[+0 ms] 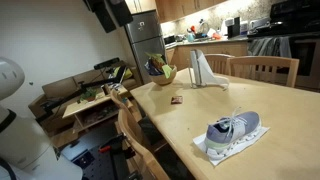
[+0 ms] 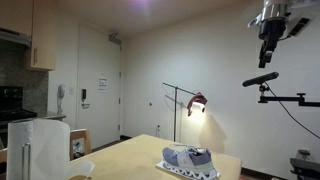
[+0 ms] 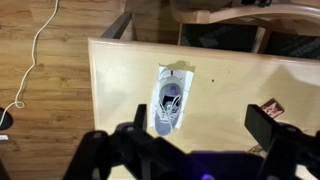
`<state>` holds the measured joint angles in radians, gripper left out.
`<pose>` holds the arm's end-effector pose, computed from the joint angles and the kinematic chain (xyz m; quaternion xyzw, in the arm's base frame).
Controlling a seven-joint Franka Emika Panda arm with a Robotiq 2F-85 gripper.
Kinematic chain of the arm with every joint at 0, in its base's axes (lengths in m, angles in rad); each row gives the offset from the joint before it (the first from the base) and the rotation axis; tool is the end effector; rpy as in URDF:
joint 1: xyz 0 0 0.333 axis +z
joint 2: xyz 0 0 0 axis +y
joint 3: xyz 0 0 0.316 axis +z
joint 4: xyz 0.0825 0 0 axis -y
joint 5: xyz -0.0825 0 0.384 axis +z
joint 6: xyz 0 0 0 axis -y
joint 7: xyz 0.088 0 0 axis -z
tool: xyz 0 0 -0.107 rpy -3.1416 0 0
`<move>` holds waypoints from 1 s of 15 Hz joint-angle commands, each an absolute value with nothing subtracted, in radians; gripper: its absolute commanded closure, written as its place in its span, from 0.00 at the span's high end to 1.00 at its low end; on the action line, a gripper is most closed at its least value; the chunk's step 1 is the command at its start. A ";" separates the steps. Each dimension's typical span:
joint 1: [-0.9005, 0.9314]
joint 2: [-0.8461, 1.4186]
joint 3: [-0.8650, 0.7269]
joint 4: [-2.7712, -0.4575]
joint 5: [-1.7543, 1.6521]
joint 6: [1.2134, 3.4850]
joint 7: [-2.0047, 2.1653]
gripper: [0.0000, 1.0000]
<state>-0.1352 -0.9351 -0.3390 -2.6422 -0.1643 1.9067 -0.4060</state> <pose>0.2614 -0.1586 0.5117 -0.9938 -0.0406 -0.1014 0.0196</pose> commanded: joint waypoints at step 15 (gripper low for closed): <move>-0.070 -0.591 -0.298 -2.255 -0.190 2.006 -0.416 1.00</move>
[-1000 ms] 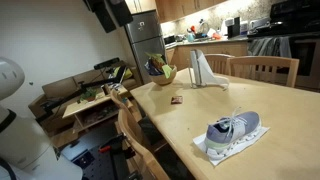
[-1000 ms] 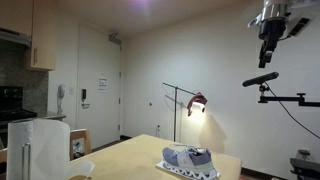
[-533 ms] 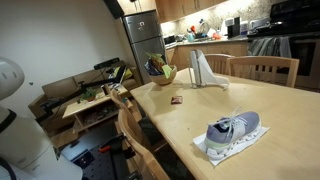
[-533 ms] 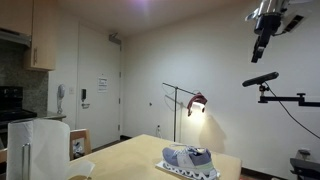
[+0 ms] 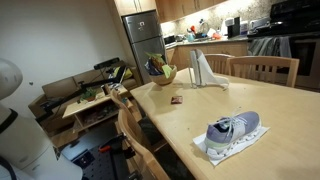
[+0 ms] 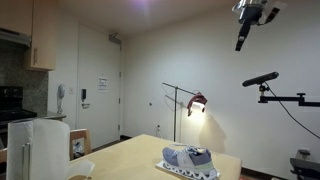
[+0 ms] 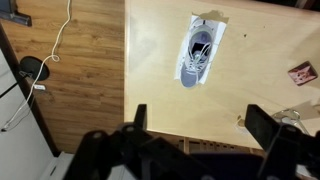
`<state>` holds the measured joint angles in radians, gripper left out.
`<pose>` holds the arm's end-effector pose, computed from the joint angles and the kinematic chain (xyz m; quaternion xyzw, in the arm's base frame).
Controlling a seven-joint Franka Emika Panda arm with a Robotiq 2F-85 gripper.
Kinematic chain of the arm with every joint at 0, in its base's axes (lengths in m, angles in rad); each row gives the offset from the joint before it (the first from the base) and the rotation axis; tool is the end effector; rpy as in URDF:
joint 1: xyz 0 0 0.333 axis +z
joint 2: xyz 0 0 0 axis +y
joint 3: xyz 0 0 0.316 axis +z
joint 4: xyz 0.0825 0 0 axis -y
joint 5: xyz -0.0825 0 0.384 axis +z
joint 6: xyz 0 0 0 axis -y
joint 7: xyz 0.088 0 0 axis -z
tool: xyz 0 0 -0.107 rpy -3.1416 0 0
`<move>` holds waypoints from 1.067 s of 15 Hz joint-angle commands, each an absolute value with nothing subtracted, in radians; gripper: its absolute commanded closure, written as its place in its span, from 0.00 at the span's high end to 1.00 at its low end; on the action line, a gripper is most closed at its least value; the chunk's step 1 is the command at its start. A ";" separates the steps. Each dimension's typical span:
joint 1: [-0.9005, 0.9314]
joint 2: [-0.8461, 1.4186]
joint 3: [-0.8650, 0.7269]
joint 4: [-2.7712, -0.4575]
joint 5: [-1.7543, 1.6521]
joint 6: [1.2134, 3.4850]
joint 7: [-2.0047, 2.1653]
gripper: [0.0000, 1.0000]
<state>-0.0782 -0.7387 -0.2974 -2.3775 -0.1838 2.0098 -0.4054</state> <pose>0.3286 -0.1691 0.5961 0.9829 0.0581 0.1667 0.0518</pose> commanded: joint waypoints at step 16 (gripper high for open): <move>-0.101 -0.255 -0.232 -2.087 -0.241 1.908 -0.444 1.00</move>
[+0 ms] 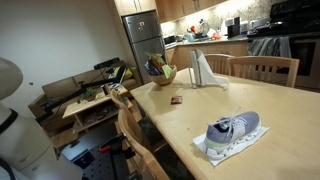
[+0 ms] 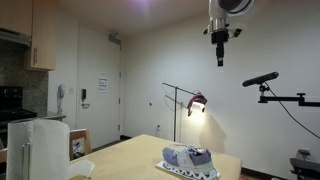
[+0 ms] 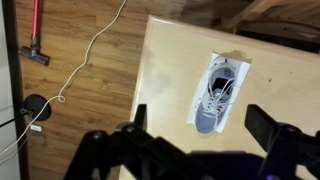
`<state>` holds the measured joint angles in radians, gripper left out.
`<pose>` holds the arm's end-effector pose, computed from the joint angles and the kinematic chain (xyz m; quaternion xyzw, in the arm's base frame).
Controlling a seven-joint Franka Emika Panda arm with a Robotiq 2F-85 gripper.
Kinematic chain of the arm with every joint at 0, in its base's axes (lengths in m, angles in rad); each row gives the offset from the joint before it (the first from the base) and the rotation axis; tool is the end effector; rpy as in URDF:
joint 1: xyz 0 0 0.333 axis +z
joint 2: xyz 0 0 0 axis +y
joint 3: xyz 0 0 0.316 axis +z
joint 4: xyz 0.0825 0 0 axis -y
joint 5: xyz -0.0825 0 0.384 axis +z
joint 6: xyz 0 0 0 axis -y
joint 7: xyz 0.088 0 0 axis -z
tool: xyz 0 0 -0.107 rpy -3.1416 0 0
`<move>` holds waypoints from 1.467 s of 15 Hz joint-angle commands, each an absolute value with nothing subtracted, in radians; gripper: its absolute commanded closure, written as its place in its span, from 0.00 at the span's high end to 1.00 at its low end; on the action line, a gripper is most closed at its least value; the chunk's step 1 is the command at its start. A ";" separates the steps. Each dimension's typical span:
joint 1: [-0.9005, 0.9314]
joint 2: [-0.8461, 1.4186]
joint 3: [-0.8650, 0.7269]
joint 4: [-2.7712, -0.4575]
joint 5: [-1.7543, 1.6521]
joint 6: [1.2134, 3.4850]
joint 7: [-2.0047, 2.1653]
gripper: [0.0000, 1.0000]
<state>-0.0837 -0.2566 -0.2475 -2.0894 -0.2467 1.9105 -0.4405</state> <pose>0.4550 -0.1844 0.5369 0.9912 0.0940 0.0011 0.0936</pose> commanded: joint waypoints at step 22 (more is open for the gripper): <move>-0.100 0.208 -0.145 -1.886 -0.385 2.008 -0.630 1.00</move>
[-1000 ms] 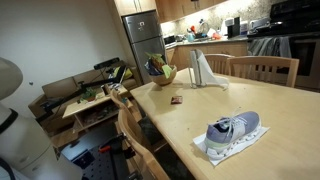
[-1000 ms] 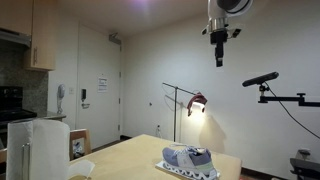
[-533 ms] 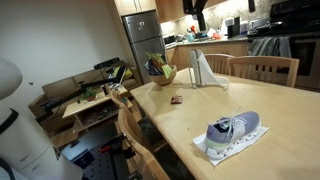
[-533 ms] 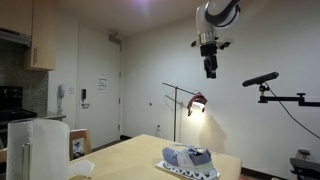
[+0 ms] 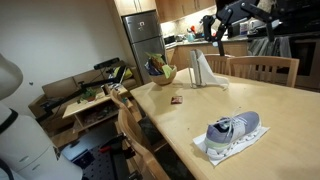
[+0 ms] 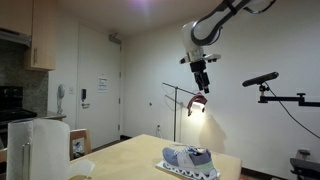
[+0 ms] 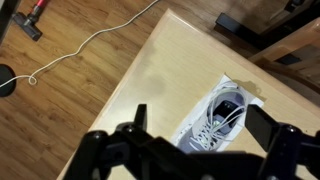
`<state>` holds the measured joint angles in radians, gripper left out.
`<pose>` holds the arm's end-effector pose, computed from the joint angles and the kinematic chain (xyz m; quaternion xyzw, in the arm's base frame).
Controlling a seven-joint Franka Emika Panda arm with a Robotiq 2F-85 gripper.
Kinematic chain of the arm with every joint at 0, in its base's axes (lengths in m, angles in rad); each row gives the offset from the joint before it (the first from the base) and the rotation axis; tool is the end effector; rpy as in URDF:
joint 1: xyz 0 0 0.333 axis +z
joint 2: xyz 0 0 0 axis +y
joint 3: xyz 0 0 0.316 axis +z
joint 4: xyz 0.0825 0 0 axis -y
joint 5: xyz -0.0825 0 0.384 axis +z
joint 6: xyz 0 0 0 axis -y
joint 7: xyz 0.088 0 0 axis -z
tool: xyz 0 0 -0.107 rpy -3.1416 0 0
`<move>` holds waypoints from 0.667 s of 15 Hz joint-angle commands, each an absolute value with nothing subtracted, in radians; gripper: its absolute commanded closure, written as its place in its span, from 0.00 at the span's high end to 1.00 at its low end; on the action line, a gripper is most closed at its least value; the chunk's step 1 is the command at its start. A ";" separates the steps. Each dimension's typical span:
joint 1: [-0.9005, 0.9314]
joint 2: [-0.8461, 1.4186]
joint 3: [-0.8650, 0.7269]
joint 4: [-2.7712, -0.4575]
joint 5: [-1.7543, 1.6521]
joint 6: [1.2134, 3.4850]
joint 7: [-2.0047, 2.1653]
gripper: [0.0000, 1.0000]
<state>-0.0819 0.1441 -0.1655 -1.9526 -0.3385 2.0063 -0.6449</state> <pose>0.5582 -0.1588 0.4025 0.9481 0.2706 -0.1095 0.1262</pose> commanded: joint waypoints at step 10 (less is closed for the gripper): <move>-0.106 0.250 -0.133 -1.871 -0.433 2.026 -0.633 1.00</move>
